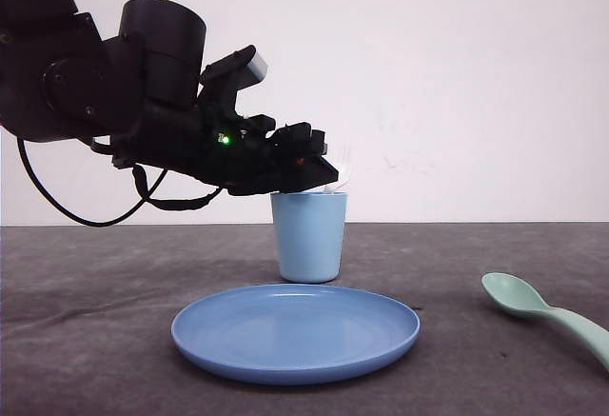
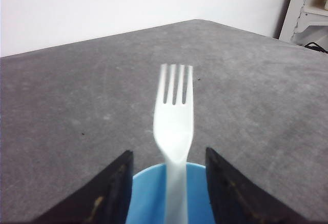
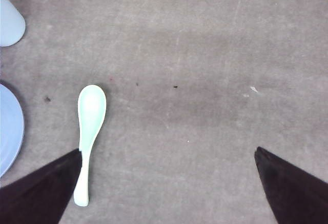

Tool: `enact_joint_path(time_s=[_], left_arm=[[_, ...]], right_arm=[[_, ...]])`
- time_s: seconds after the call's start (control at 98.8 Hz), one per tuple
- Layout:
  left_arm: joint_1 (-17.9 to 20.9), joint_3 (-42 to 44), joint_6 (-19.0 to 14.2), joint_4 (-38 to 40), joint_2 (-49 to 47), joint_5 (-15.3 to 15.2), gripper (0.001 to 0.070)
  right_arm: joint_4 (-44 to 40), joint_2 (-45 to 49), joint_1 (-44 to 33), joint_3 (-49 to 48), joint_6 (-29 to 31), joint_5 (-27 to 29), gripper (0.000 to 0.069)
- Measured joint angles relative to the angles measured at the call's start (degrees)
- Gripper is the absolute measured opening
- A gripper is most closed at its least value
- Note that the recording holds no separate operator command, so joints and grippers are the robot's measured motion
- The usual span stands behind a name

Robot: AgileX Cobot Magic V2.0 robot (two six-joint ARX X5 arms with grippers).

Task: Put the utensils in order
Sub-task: 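Release the fork into the blue cup and raise the left gripper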

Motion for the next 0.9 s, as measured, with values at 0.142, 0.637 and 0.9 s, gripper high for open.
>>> enact_joint_path(time_s=[0.142,0.637,0.9], left_arm=[[0.0,0.0,-2.3,-1.5,-2.4,0.0,0.0275],[7.9,0.0,-5.4,-37.9,-38.6,-0.1,0.0275],[19.6,0.0,-5.3,-61.6,-57.7,-0.4,0.0275]], right_arm=[[0.0,0.0,0.0,0.0,0.0,0.0,0.068],[2.6,0.1,6.3,-2.3,3.3,-0.3,0.068],[5.7,1.7,13.8,-5.3,8.0,0.5,0.068]])
